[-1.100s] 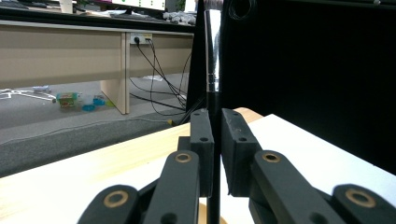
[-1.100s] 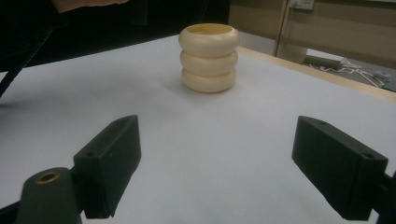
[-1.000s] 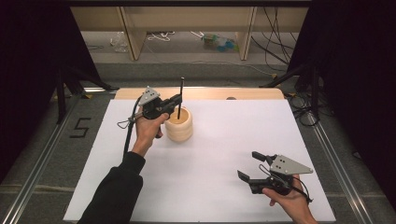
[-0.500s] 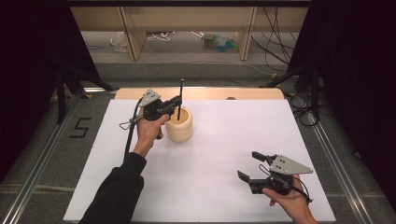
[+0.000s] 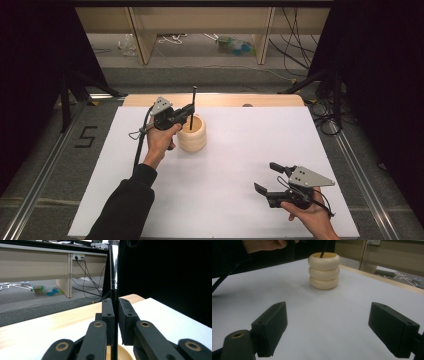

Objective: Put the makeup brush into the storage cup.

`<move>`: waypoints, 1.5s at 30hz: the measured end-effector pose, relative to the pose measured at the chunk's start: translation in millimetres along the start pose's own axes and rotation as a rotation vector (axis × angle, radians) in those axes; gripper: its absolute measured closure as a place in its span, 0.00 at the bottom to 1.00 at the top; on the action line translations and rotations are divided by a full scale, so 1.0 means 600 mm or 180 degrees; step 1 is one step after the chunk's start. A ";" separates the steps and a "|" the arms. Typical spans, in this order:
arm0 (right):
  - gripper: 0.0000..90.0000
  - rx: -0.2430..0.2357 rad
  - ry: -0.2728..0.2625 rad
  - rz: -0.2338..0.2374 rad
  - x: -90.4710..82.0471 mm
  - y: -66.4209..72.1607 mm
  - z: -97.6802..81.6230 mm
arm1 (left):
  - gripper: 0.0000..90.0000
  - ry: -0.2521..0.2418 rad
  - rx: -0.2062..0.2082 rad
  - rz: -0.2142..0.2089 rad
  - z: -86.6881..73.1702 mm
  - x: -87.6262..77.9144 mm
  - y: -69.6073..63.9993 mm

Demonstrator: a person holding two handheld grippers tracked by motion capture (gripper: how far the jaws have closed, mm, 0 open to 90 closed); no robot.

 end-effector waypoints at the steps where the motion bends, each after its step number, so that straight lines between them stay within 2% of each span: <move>1: 0.19 0.0005 -0.0004 0.0002 0.000 0.000 0.000 | 0.93 0.0010 0.0007 0.0004 -0.002 0.000 0.000; 3: 0.19 0.0020 -0.0002 0.0009 0.000 0.001 0.000 | 0.93 0.0026 0.0004 0.0010 -0.005 0.001 0.002; 5: 0.19 -0.0009 0.0078 -0.0013 -0.004 -0.001 0.000 | 0.93 0.0037 0.0015 0.0023 -0.009 0.001 0.004; 9: 0.19 0.0002 0.0063 0.0008 -0.003 0.000 0.000 | 0.93 0.0054 -0.0005 0.0044 -0.015 0.001 0.009; 10: 0.19 0.0015 -0.0004 0.0013 0.000 0.001 0.000 | 0.93 0.0055 -0.0002 0.0049 -0.016 0.001 0.010; 17: 0.19 -0.0003 -0.0001 0.0007 0.000 0.001 0.000 | 0.93 0.0088 -0.0008 0.0081 -0.023 0.001 0.012; 18: 0.19 -0.0013 0.0060 -0.0009 -0.003 0.000 0.000 | 0.93 0.0097 0.0007 0.0078 -0.025 0.001 0.013; 19: 0.19 -0.0005 0.0003 0.0006 0.000 0.000 0.000 | 0.93 0.0105 0.0003 0.0084 -0.026 0.001 0.013; 20: 0.19 -0.0010 0.0077 0.0004 -0.004 0.000 0.000 | 0.93 0.0111 0.0003 0.0085 -0.027 0.001 0.014; 22: 0.19 0.0003 0.0032 0.0015 -0.001 0.001 0.000 | 0.93 0.0121 0.0008 0.0089 -0.029 0.000 0.015; 23: 0.19 -0.0012 0.0127 -0.0023 -0.006 0.000 0.000 | 0.93 0.0120 -0.0013 0.0091 -0.029 0.000 0.015; 24: 0.19 0.0009 -0.0001 0.0014 0.000 0.001 0.000 | 0.93 0.0122 -0.0022 0.0108 -0.030 0.000 0.016; 26: 0.19 -0.0014 0.0061 -0.0011 -0.003 0.000 0.000 | 0.93 0.0136 -0.0009 0.0104 -0.031 -0.001 0.016; 30: 0.19 -0.0010 0.0077 0.0001 -0.003 0.001 0.000 | 0.93 0.0169 0.0024 0.0093 -0.034 -0.001 0.017; 35: 0.19 -0.0005 0.0063 -0.0009 -0.003 0.000 0.000 | 0.93 0.0197 0.0020 0.0102 -0.040 0.000 0.015; 36: 0.19 0.0002 -0.0002 0.0008 0.000 0.000 0.000 | 0.93 0.0205 0.0010 0.0110 -0.041 0.000 0.015; 38: 0.19 -0.0016 0.0061 -0.0009 -0.003 0.000 0.000 | 0.93 0.0220 0.0001 0.0122 -0.043 0.000 0.015; 39: 0.19 0.0007 0.0002 0.0011 0.000 0.001 0.000 | 0.93 0.0230 0.0017 0.0123 -0.044 0.000 0.016; 45: 0.19 0.0001 0.0001 0.0007 0.000 0.000 0.000 | 0.93 0.0273 0.0028 0.0153 -0.049 -0.001 0.018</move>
Point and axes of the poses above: each handheld gripper's, and its own axes: x roughly forward along the jaws, z roughly out of its top, y roughly to its left, the point moved 6 cm from there along x, roughly forward along the jaws, and after that the axes turned 14 degrees about -y, right-handed, at the moved point
